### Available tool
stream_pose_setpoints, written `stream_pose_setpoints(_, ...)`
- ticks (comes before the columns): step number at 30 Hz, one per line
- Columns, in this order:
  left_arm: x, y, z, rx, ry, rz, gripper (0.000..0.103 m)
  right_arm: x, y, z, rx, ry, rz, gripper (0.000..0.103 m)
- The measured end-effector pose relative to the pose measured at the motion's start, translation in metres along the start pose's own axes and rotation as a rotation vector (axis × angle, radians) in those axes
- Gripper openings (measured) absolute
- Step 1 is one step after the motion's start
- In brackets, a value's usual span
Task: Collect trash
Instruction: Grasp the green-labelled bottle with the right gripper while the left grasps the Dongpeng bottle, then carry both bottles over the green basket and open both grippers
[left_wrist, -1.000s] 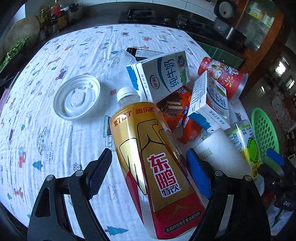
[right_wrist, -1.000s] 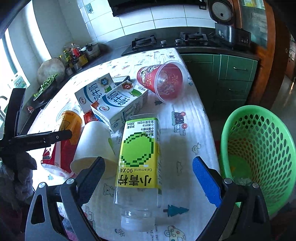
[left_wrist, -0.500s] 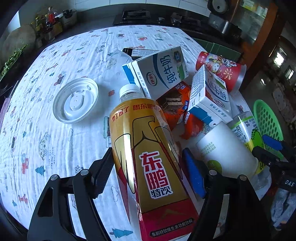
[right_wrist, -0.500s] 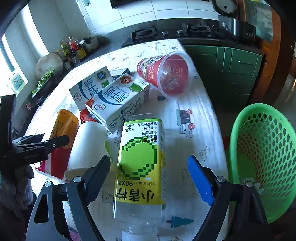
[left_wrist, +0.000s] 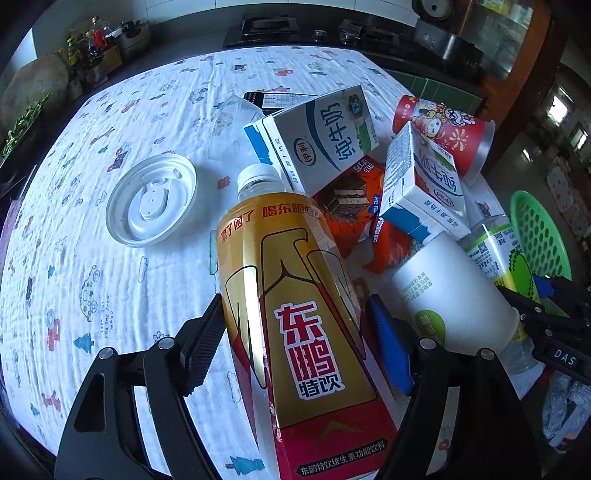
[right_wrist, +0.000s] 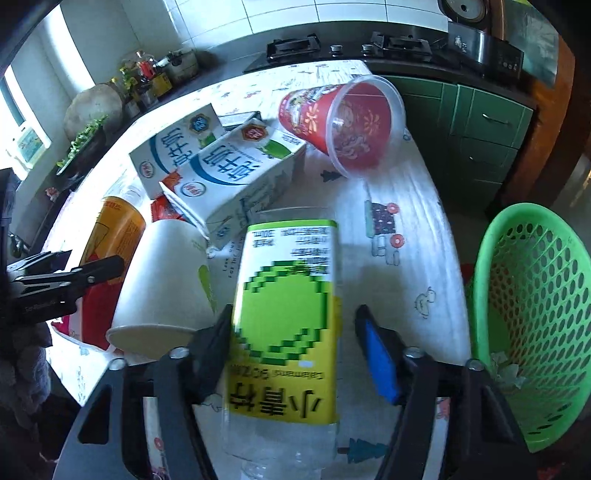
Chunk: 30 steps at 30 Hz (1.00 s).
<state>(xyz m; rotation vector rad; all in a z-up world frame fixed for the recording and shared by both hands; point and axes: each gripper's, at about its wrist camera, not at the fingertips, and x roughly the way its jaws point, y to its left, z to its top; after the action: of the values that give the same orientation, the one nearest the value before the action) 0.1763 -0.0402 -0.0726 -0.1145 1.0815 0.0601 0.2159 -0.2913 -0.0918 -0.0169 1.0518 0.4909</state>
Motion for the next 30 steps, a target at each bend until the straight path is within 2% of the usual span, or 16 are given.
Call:
stream_pose_setpoints(3,0.000,-0.001,-0.002,0.014,-0.001,-0.005,0.074,-0.004,0.002,-0.001,-0.008,-0.016,-0.014,0.056)
stream_pose_setpoints(9,-0.010,0.006,-0.007,0.019,-0.019,-0.042,0.069,-0.024,-0.007,-0.005,0.050,-0.064,0.042,0.055)
stream_pose_setpoints(20,-0.050,0.020,-0.018,0.033,-0.091,-0.102,0.065,-0.076,-0.034,-0.010,0.132,-0.172,0.086,0.053)
stream_pose_setpoints(26,-0.056,0.023,-0.018,0.029,-0.109,-0.130,0.065,-0.107,-0.067,-0.011,0.193,-0.249,0.035,0.053)
stream_pose_setpoints(30,-0.066,0.021,-0.015,0.031,-0.133,-0.164,0.065,-0.127,-0.099,-0.012,0.245,-0.298,-0.051,0.052)
